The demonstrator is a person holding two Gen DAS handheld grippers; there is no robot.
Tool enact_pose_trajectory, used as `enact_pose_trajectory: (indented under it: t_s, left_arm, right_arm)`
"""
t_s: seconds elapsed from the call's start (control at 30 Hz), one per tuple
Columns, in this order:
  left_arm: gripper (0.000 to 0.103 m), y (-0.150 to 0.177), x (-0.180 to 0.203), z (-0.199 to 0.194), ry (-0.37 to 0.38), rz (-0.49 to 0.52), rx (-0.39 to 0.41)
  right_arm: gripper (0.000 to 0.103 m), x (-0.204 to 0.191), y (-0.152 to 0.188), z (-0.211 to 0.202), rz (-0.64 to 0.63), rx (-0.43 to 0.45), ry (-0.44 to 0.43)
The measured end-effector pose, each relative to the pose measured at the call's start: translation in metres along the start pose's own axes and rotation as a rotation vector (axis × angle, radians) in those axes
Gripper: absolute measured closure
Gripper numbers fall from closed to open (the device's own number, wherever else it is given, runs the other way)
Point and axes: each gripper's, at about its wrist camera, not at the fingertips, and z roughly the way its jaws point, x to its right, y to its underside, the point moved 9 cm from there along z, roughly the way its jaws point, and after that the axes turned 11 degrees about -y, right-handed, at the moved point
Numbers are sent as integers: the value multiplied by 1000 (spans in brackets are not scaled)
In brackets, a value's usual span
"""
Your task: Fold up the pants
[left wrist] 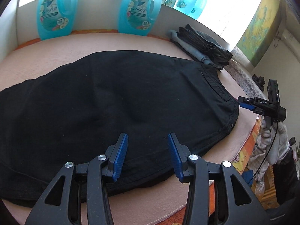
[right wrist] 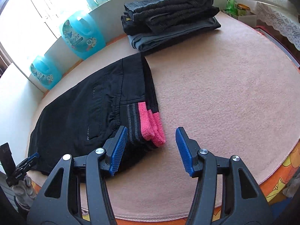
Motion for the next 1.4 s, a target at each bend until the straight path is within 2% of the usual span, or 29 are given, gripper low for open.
enact_pose_trajectory:
  t_s: [0.13,0.23,0.3,0.33,0.37,0.4,0.43,0.47,0.57,0.83,0.87,1.0,1.07,1.17,1.23,1.3,1.4]
  left_arm:
    - [60,2,-4,2,11,-12,-6]
    - [60,3,-5,5,11,-8,-10]
    - [60,3,-3,5,4,5,-6]
    - [60,3,-3,5,2,9,-3]
    - [60,2,-2,5,2,12,-1]
    - [60,3,-2,5,3,13,2]
    - [60,3,-3,4,4,11,5]
    - [60,4,-3,4,5,10,7]
    - [60,3,-1,6,3,15,10]
    - [60,3,-1,6,12,16,13]
    - [60,3,-1,6,16,14,13]
    - [60,4,1,5,19,28,8]
    - [60,4,1,4,14,38,-4]
    - [60,-4,-3,-6,28,30,-12]
    - [60,-17,-8,-17,10,37,18]
    - [60,-33,-16,-26,-16,50,47]
    - [60,-59,-32,-28,-59,48,76]
  right_arm:
    - [42,0,8,10,54,-23,-60]
    - [37,-11,9,15,27,-35,-70]
    - [35,-16,9,17,11,-32,-41]
    - [37,-17,8,17,6,-26,-38]
    - [46,-18,7,17,3,-16,-35]
    - [49,-20,5,17,-3,-8,-30]
    - [57,-22,4,15,-16,7,-19]
    - [73,-24,3,11,-37,26,-4]
    - [80,-36,-1,2,-79,56,-7]
    - [83,-92,-9,-49,-392,214,157]
    - [84,-87,-8,-50,-382,212,168]
    - [83,-55,6,-23,-285,89,154]
    - [76,-48,13,-13,-303,15,179]
    - [68,-51,7,-28,-337,37,188]
    - [67,-65,-4,-43,-381,74,168]
    - [64,-89,-16,-48,-446,69,115]
    - [60,-139,-32,-41,-567,59,-16]
